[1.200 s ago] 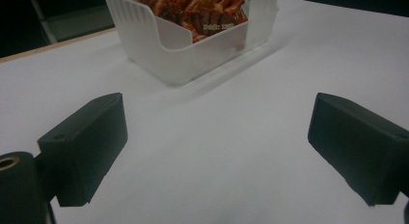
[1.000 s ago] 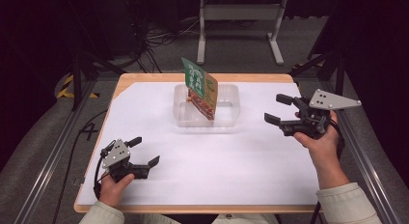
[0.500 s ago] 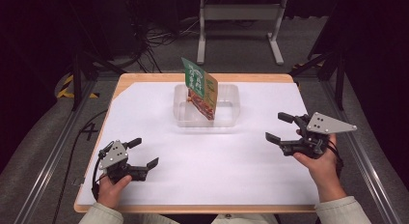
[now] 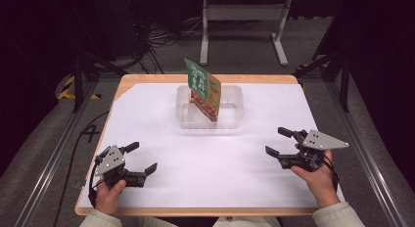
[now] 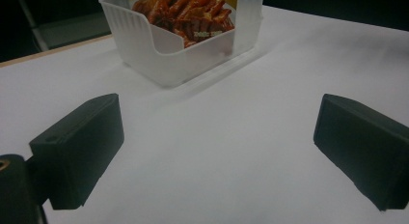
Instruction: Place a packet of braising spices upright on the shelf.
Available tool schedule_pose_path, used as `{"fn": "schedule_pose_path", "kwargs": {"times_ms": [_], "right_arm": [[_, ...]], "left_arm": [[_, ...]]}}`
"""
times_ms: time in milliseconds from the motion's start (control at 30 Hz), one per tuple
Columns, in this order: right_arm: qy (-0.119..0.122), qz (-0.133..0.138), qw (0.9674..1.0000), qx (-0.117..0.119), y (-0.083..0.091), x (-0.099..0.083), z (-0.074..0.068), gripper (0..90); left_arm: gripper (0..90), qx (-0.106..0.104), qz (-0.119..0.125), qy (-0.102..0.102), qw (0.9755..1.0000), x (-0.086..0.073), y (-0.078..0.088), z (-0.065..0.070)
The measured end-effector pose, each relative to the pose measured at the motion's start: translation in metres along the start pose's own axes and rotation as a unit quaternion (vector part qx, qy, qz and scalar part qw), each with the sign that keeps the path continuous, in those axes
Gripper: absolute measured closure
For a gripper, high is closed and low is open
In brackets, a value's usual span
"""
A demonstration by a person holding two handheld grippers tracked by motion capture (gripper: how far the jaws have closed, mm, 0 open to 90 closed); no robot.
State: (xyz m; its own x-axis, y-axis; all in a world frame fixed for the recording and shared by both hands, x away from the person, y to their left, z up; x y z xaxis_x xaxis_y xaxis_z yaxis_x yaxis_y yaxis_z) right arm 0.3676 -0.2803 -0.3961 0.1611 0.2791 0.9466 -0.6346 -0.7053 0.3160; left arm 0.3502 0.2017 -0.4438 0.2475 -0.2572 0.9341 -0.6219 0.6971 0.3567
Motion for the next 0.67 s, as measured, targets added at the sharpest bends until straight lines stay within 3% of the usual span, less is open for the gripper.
{"fn": "schedule_pose_path", "kwargs": {"times_ms": [200, 367, 667], "right_arm": [[-0.016, -0.017, 0.9997, -0.006, -0.008, -0.023, 0.002, 19.2], [-0.029, -0.047, 0.9984, -0.015, -0.014, -0.044, 0.008, 20.0], [-0.054, -0.063, 0.9964, -0.019, -0.014, -0.049, 0.011, 20.2]], "left_arm": [[3.5, -0.002, 0.001, 0.000, 1.0000, 0.000, -0.001, -0.001], [3.5, 0.004, -0.005, 0.000, 1.0000, -0.001, -0.004, -0.002], [3.3, 0.018, -0.023, 0.007, 0.9995, -0.002, -0.011, -0.008]]}}
Point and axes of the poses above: each handheld gripper's, and its own axes: y roughly backward along the jaws, x roughly out of its top, z roughly to its right, the point moved 4 cm from there along -y, roughly forward along the jaws, and after that the axes turned 3 degrees about -z, right-handed, at the moved point
